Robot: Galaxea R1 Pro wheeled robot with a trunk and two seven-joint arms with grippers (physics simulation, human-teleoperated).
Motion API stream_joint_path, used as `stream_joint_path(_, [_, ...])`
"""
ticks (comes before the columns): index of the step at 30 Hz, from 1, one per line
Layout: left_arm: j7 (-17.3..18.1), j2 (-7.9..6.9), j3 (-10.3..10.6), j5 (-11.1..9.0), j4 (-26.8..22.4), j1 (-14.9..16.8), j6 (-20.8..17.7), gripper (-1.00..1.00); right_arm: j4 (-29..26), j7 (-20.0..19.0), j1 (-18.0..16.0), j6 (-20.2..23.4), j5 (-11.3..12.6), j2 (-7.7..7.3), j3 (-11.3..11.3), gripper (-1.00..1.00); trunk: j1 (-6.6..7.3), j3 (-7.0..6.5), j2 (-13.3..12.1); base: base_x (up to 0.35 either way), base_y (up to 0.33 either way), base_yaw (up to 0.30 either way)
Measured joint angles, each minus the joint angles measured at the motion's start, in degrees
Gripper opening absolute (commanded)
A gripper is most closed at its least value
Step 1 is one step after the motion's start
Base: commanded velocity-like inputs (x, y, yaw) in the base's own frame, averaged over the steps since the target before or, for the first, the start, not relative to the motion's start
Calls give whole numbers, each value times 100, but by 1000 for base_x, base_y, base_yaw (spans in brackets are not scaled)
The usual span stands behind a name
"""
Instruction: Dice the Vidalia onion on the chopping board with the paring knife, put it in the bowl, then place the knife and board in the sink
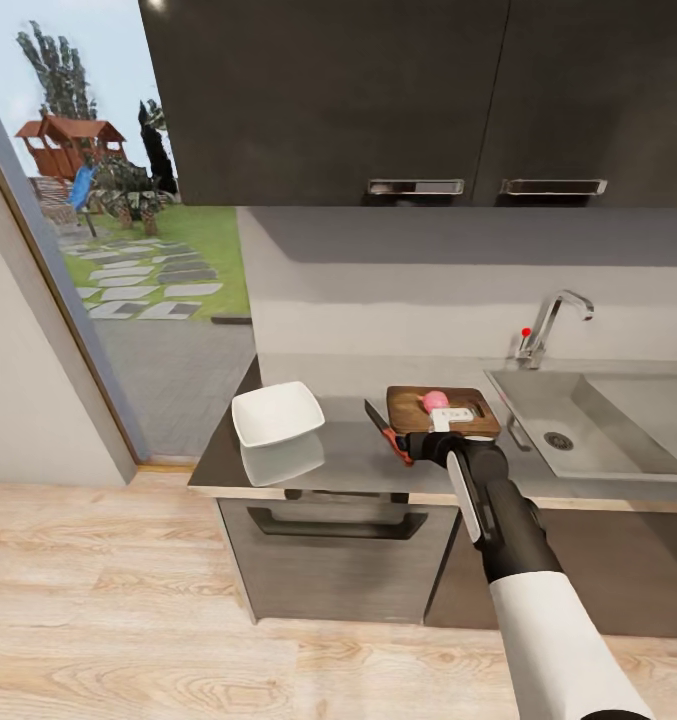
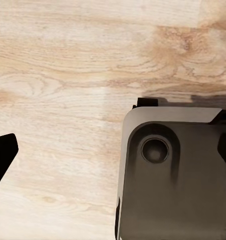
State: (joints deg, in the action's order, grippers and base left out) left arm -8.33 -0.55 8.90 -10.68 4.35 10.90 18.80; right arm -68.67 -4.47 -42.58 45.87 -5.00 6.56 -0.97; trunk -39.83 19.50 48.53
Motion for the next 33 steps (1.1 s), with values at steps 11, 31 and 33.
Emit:
stream_joint_path(11, [0,0,1,0,0,0,-1,100,8,1,0,-1,0,-1,2,100,0,0,0,0,0,0])
stream_joint_path(31, [0,0,1,0,0,0,-8,100,0,-15,0,0,-8,-9,2,100,0,20,0,73,44,0])
stream_joint_path(33, [0,0,1,0,0,0,-11,100,0,-15,0,0,-8,-9,2,100,0,36,0,2,0,0])
